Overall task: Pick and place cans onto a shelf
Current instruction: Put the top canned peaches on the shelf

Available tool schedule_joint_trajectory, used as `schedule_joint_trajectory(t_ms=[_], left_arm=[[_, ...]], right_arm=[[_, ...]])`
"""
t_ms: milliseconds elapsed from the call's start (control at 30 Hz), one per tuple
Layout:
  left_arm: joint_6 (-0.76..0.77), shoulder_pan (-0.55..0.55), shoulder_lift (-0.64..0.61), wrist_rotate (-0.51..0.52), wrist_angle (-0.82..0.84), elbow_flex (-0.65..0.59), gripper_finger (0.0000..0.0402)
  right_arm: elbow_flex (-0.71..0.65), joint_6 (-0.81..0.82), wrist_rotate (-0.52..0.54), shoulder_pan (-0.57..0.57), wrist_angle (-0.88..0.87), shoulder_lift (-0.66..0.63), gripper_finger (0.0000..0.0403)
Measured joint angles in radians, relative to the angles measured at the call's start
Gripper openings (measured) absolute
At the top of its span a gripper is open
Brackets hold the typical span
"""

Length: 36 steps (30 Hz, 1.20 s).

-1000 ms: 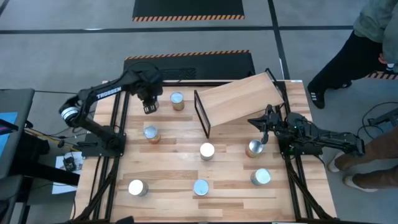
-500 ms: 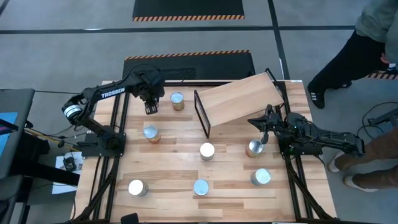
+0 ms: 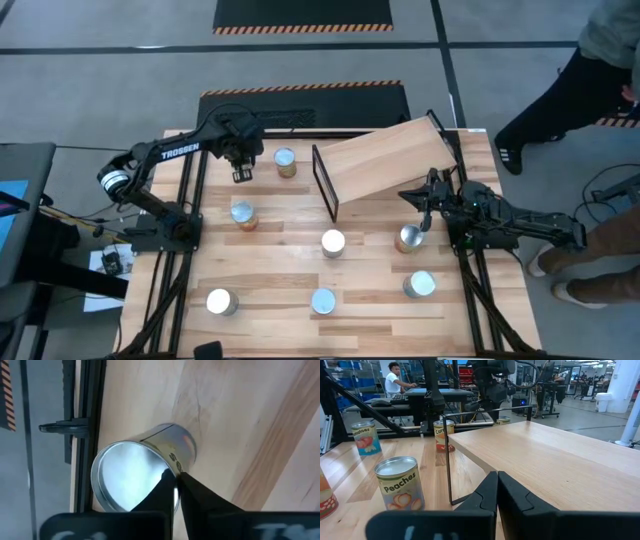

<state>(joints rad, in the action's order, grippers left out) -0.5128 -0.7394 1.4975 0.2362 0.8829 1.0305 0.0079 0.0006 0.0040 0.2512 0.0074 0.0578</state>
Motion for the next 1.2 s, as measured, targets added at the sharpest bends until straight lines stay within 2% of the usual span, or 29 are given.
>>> schedule_joint_trajectory(t_ms=[167, 333, 467, 667, 867, 967, 1200], left_arm=[[0.012, 0.005, -0.036, -0.016, 0.095, 0.083, 0.0], [0.097, 0.009, -0.073, -0.057, 0.246, 0.287, 0.0], [0.178, 0.043, -0.079, -0.052, 0.309, 0.484, 0.0], [0.277, 0.163, -0.052, -0.116, 0.349, 0.762, 0.0], [0.339, 0.297, 0.006, -0.13, 0.337, 0.963, 0.0], [0.376, 0.345, 0.059, -0.135, 0.331, 1.022, 0.0], [0.472, 0.398, 0.25, -0.218, 0.333, 1.109, 0.0]], right_arm=[[0.0, 0.0, 0.0, 0.0, 0.0, 0.0, 0.0033], [0.0, 0.0, 0.0, 0.0, 0.0, 0.0, 0.0033], [0.0, 0.0, -0.001, 0.0, 0.0, 0.0, 0.0033], [0.0, 0.0, -0.002, 0.0, 0.0, 0.0, 0.0033], [0.0, 0.0, -0.002, 0.0, 0.0, 0.0, 0.0033], [0.0, 0.0, -0.002, 0.0, 0.0, 0.0, 0.0033], [0.0, 0.0, -0.002, 0.0, 0.0, 0.0, 0.0033]])
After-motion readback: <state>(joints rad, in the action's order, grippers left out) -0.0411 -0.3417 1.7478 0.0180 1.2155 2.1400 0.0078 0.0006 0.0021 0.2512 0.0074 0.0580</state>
